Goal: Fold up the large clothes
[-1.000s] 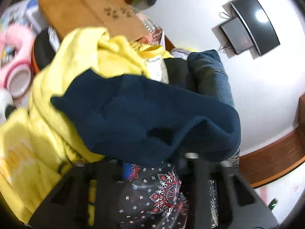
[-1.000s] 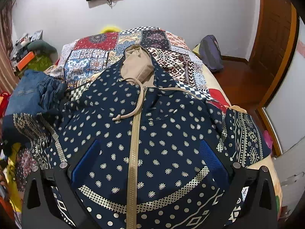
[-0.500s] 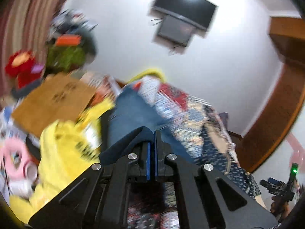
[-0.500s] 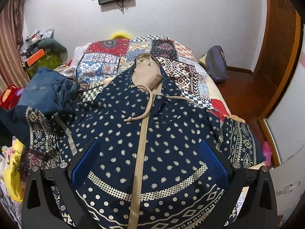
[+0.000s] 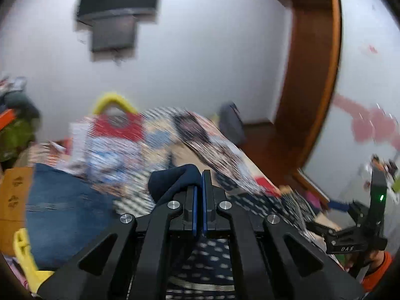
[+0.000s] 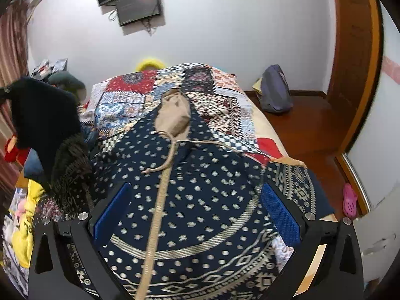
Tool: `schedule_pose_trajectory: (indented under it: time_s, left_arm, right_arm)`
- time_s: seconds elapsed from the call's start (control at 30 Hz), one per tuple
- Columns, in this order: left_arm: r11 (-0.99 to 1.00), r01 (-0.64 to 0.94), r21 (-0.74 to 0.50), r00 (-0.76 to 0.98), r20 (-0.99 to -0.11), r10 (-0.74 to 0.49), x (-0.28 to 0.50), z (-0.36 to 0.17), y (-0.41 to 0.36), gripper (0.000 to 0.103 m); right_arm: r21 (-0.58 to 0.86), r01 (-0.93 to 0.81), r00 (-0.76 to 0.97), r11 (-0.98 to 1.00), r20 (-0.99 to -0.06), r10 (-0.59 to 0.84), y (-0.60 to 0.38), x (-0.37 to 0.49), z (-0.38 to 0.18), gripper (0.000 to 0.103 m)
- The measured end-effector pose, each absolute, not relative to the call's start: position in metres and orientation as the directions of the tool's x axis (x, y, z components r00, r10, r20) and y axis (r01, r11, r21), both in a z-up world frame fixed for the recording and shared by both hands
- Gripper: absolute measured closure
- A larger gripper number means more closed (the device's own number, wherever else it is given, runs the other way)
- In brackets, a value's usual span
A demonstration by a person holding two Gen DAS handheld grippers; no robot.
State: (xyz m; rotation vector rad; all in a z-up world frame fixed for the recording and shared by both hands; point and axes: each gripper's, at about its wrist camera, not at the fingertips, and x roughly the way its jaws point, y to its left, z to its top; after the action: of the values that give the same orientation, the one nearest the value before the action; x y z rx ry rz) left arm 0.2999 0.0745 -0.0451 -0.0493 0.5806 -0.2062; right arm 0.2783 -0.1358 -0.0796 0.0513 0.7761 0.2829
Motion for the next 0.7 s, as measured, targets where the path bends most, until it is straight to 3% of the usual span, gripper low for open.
schedule_pose_trajectory:
  time_s: [0.2, 0.3, 0.5, 0.57, 0.67, 0.7]
  left_arm:
    - [0.95, 0.259, -0.175, 0.593, -0.748, -0.299, 0.355, -0.135, 0.001, 0.101]
    - [0.935, 0.274, -0.226, 0.496, -0.8, -0.338, 0.354, -0.172, -0.031, 0.101]
    - [0.918, 0.345, -0.198, 0.372, -0.869, -0.327, 0.339, -0.217, -0.067, 0.101]
    - [0.911, 0.367, -0.187, 0.339, -0.886, -0.318, 0.329, -0.222, -0.07, 0.094]
    - [0.912, 0.371, -0.171, 0.337, -0.891, -0.304, 0.317, -0.214, -0.061, 0.076]
    - [0.914, 0.37, -0.166, 0.345, -0.889, -0.301, 0.312, -0.208, -0.056, 0.065]
  right_arm:
    - [0.14, -0.189, 0.66, 0.972, -0.715, 0.232, -0.167, 0.285, -0.095, 0.0]
    - [0.127, -0.176, 0.648, 0.976, -0.732, 0.212, -0.178, 0.286, -0.103, 0.0]
    - [0.113, -0.173, 0.615, 0.978, -0.764, 0.197, -0.188, 0.285, -0.114, 0.0]
    - [0.109, -0.185, 0.607, 0.977, -0.769, 0.201, -0.187, 0.284, -0.115, 0.0]
    - [0.093, -0.211, 0.602, 0.973, -0.772, 0.204, -0.18, 0.281, -0.114, 0.0]
    - [0.087, -0.22, 0.603, 0.972, -0.771, 0.205, -0.178, 0.28, -0.113, 0.0]
